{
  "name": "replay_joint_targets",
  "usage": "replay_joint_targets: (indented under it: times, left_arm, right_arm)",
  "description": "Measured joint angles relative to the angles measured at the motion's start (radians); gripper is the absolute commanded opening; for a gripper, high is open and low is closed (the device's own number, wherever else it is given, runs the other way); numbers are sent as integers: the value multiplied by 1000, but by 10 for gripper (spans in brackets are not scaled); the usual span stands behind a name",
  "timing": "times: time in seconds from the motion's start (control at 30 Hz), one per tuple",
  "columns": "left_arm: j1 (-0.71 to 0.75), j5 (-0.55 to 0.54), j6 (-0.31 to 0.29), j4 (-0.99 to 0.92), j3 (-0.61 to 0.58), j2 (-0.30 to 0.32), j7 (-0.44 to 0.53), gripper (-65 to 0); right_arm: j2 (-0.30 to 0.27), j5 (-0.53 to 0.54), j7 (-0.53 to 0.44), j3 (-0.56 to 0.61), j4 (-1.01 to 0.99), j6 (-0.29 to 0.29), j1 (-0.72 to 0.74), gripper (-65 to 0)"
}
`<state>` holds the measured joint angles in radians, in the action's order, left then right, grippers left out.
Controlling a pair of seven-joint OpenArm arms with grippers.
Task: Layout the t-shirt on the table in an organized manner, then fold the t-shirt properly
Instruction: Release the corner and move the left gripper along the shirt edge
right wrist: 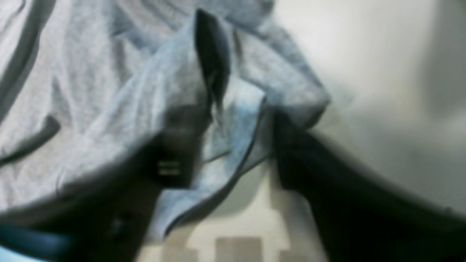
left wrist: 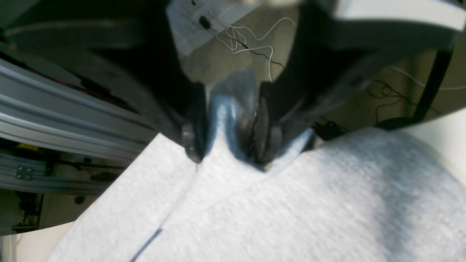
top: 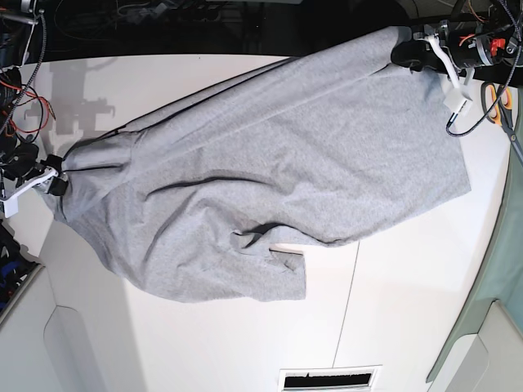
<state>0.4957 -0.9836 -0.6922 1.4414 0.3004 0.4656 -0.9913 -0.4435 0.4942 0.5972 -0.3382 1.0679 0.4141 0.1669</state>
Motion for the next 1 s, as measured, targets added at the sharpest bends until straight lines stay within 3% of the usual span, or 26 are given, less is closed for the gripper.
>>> replay_joint_targets:
  times: [0.2, 0.43, 0.47, 0.57, 0.77, 0.9, 1.0]
  left_arm:
    - [3, -66, 0, 0, 28, 0, -10, -389]
    - [59, -180, 0, 0, 230, 0, -31, -389]
    - [71, -197, 0, 0, 248, 0, -37, -381]
    - [109, -241, 0, 2, 260, -1, -76, -269]
    - [169, -211, 3, 1, 262, -97, -65, -255]
    - [161, -109, 3, 0, 262, -141, 56, -255]
    - [140, -50, 3, -3, 262, -147, 84, -255]
  right_arm:
    - [3, 0, 5, -40, 0, 0, 6, -201]
    - [-3, -2, 66, -195, -1, -45, 2, -201]
    - [-3, -1, 66, -195, -8, -45, 1, -201]
    - [0, 12, 50, -177, -64, -44, 3, -201]
    - [6, 102, -7, -174, -174, -12, 10, -201]
    - [31, 118, -27, -177, -184, 21, 11, -201]
    - [56, 124, -29, -178, -183, 27, 19, -201]
